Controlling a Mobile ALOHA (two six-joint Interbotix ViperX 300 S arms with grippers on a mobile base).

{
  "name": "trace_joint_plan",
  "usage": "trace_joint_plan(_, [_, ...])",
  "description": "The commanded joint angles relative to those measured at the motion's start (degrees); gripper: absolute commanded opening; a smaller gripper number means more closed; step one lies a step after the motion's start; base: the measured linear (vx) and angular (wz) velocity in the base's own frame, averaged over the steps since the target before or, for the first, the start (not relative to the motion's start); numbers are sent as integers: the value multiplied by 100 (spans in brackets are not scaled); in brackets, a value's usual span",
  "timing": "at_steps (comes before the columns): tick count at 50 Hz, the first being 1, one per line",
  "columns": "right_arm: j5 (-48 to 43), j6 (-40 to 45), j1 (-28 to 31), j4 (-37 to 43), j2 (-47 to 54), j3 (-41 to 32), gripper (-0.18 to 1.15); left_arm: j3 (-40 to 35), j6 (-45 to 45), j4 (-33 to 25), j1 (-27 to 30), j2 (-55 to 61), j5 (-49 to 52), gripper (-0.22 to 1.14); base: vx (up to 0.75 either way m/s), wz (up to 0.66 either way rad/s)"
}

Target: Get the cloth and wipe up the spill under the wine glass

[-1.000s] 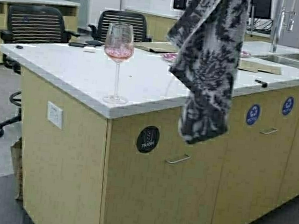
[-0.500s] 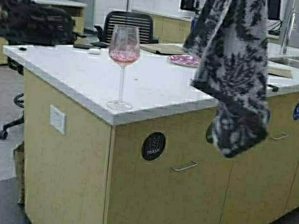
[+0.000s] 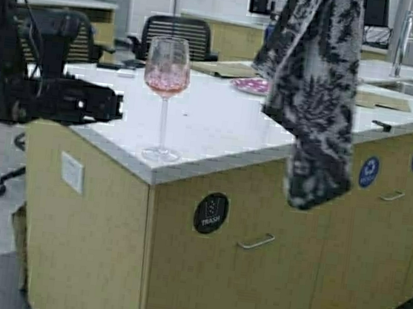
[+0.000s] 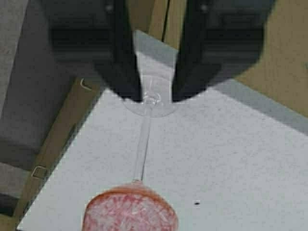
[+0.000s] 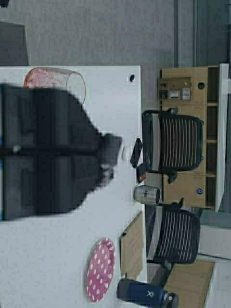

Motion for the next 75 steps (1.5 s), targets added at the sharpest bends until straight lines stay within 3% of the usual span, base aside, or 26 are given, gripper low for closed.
trace_joint_plan(1, [-88,-9,0,9,18,-53,5,-229,-9,352,-26,404,-580,88,10,6])
trace_joint_plan(7, [-88,0,0,18,18,-62,5,-352,26,642,-97,738,-773,97,9,6])
trace_joint_plan(20, [-97,9,0,18,18,-53,5,-853,132,1063,-264,1195,-826,97,10,10])
trace_joint_plan(32, [-141,0,0,18,0,-70,5,-1134,105,1116,-554,1239,-668,97,8,8])
trace_joint_plan(57, [-220,0,0,18,0,-97,5,-1538,264,255,-694,1160,-97,97,5,-5])
trace_joint_plan(75, [-264,0,-9,18,9,-97,5,-2092,220,193,-721,1441,97,97,3,-5])
